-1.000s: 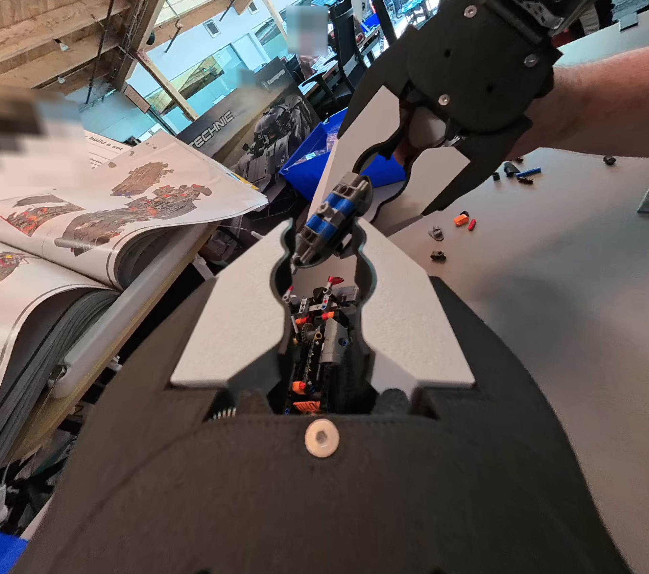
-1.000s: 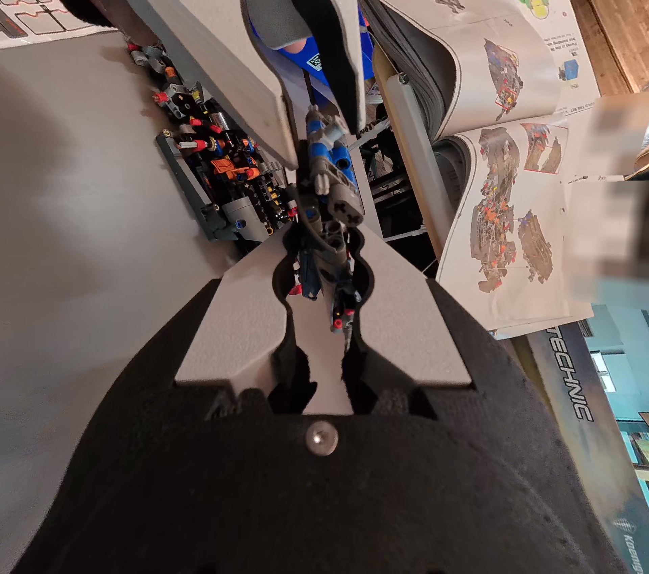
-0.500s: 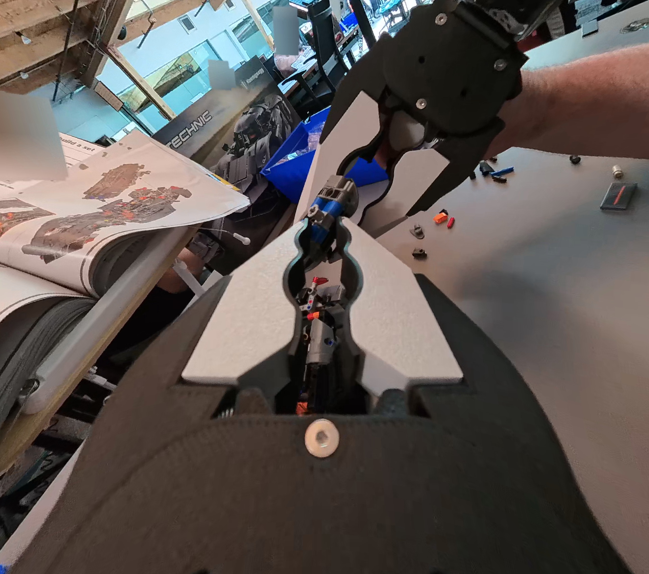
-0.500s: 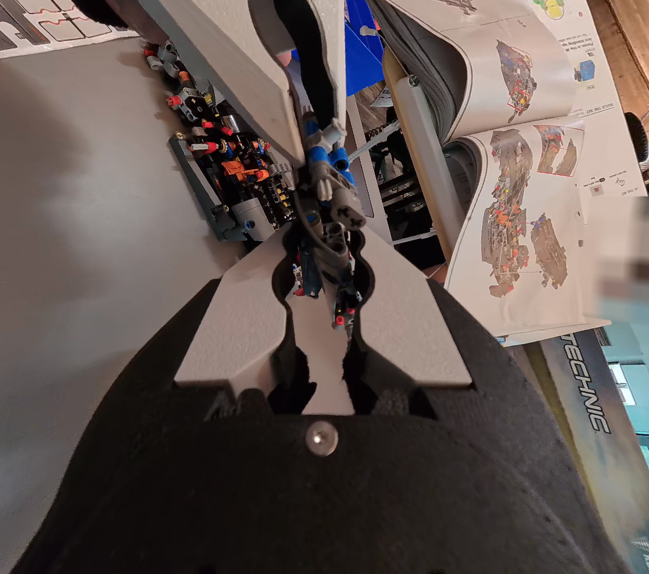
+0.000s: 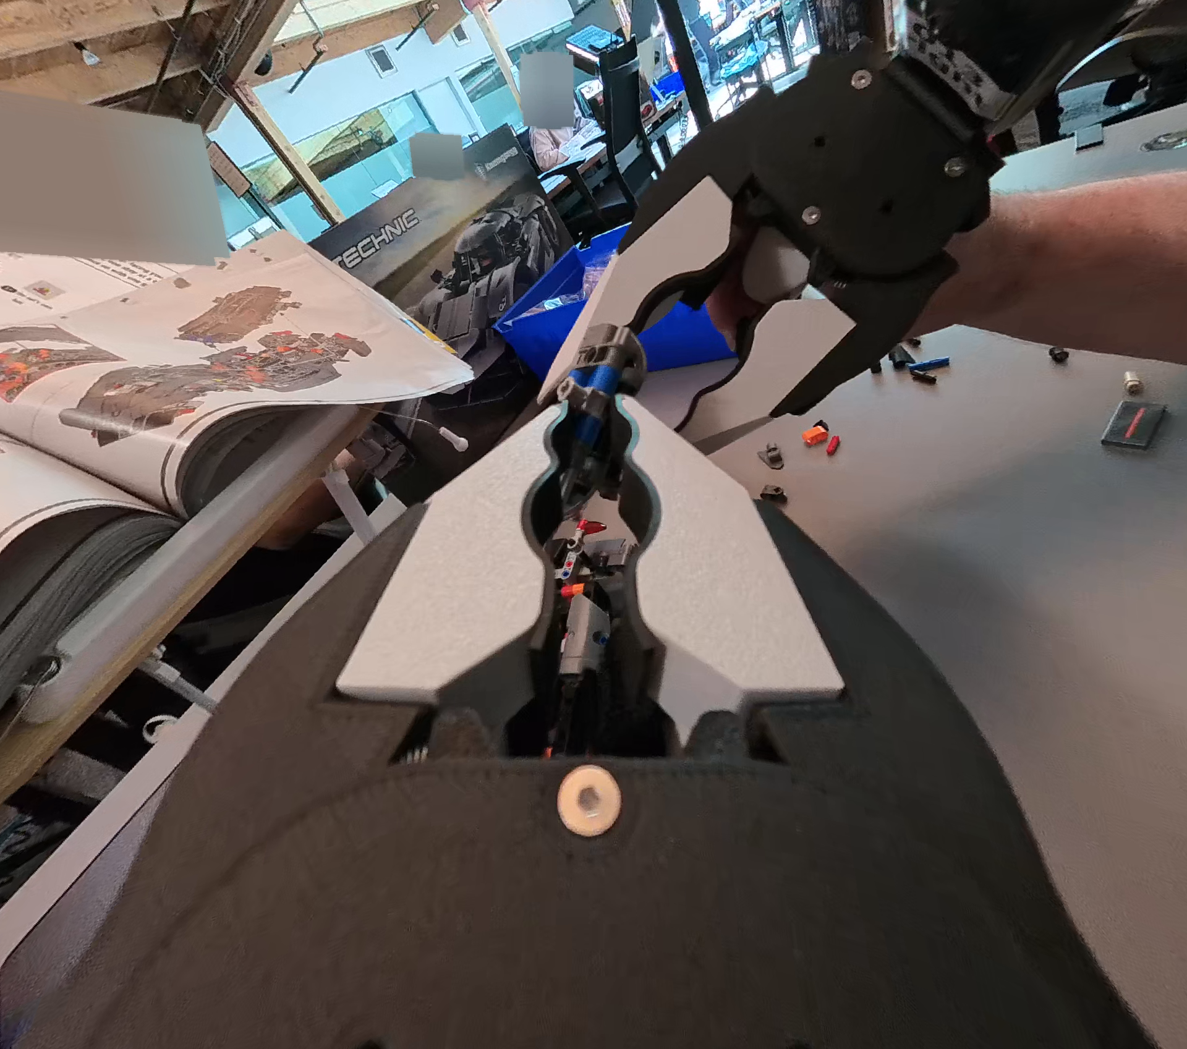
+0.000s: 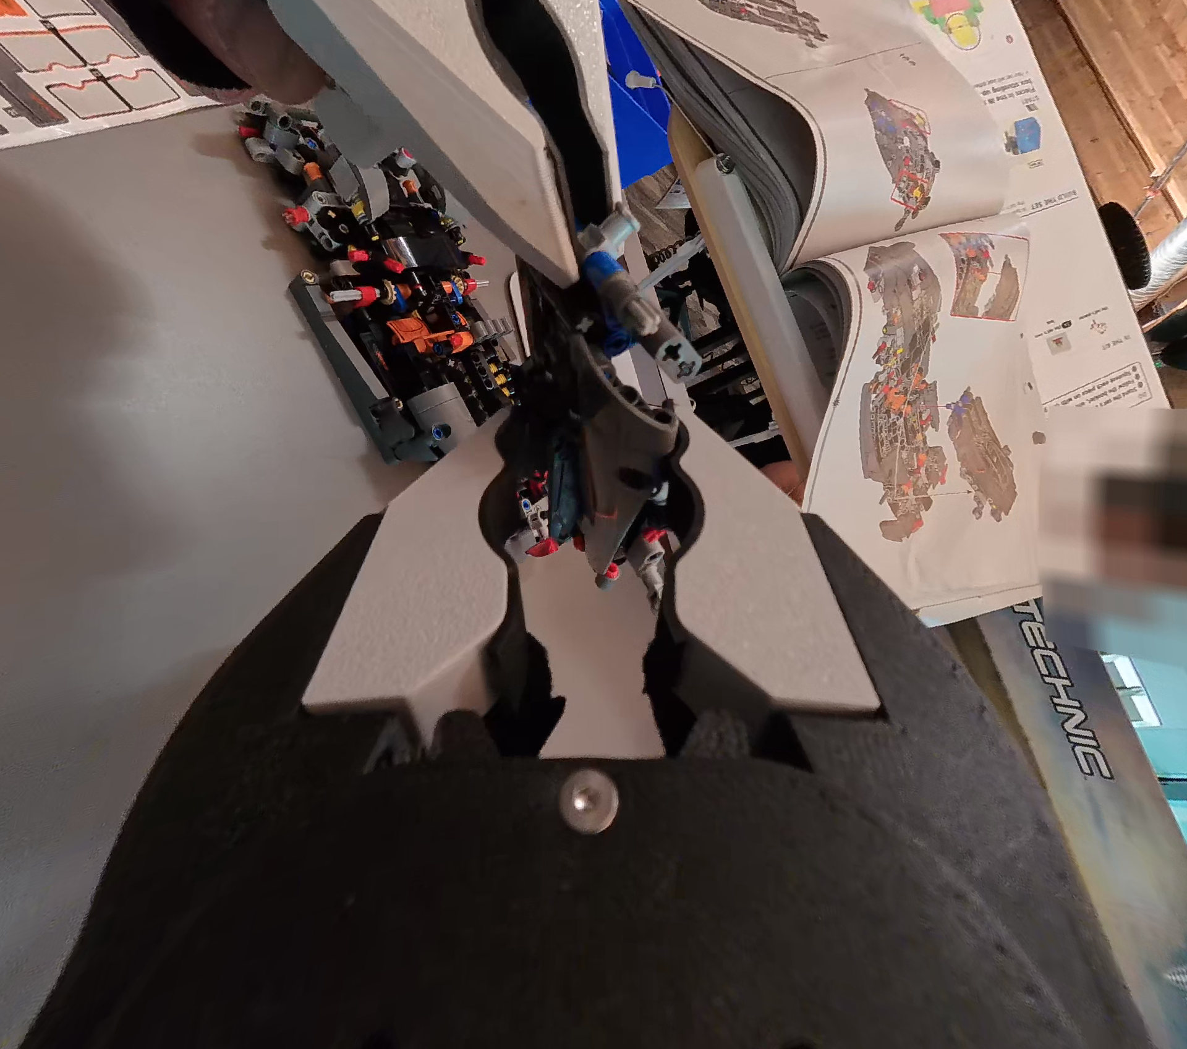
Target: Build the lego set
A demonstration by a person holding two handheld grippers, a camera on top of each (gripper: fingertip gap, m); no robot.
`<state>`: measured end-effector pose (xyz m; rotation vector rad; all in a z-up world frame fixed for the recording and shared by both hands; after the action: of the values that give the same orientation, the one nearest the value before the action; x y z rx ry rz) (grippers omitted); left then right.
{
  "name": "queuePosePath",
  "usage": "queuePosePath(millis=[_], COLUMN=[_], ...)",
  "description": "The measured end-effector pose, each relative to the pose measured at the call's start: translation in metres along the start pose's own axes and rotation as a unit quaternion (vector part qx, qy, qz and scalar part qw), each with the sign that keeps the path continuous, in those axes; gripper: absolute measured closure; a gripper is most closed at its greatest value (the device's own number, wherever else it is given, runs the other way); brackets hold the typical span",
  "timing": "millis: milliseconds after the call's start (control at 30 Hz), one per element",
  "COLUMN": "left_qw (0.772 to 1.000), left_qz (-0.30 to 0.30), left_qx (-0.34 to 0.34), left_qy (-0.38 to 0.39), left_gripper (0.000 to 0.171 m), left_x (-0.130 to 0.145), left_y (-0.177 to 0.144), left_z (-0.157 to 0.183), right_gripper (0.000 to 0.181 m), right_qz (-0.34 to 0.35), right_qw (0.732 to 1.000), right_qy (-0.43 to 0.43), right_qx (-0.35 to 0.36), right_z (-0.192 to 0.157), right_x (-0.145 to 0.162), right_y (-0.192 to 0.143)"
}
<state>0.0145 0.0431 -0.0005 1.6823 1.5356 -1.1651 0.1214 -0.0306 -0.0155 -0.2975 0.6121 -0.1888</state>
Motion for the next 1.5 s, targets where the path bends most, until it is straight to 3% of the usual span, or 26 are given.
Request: queuePosePath(millis=[300,700,900,1067,1200,1367,1500], left_qw=[0.999,0.987,0.971,0.943,0.912,0.859,0.819], left_qz=[0.014,0.081,0.116,0.159,0.188,0.226,0.260], left_qx=[-0.008,0.000,0.008,0.029,0.045,0.075,0.080], left_qy=[-0.028,-0.141,-0.208,-0.290,-0.362,-0.453,-0.504], left_gripper=[0.165,0.166,0.166,0.166,0.166,0.166,0.166], left_x=[0.000,-0.001,-0.007,-0.018,-0.023,-0.024,-0.020], left_y=[-0.002,-0.010,-0.014,-0.015,-0.015,-0.012,-0.013], left_z=[-0.005,-0.020,-0.025,-0.028,-0.023,-0.010,-0.007], right_gripper=[0.129,0.117,0.098,0.083,0.071,0.057,0.054], right_qz=[0.012,0.030,0.019,0.026,0.008,-0.037,-0.032], right_qw=[1.000,0.999,0.998,0.994,0.993,0.987,0.983], right_qy=[0.009,0.026,0.037,0.076,0.056,0.014,0.043], right_qx=[0.011,0.031,0.056,0.077,0.103,0.158,0.175], right_z=[0.002,0.009,0.017,0.019,0.008,-0.001,0.001], right_x=[-0.003,-0.011,-0.021,-0.024,-0.027,-0.027,-0.024], right_y=[-0.001,-0.007,-0.022,-0.044,-0.049,-0.043,-0.055])
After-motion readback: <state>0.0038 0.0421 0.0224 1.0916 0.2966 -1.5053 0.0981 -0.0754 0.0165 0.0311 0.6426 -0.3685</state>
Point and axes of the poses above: each gripper's, where its closed fingertips meet, y out along the fingers, x out of its underside, z = x × y across the jaws, the point moved 8 cm from there along -y, back along the fingers, and after that the axes turned 6 degrees about -z, right-handed, at the moved point
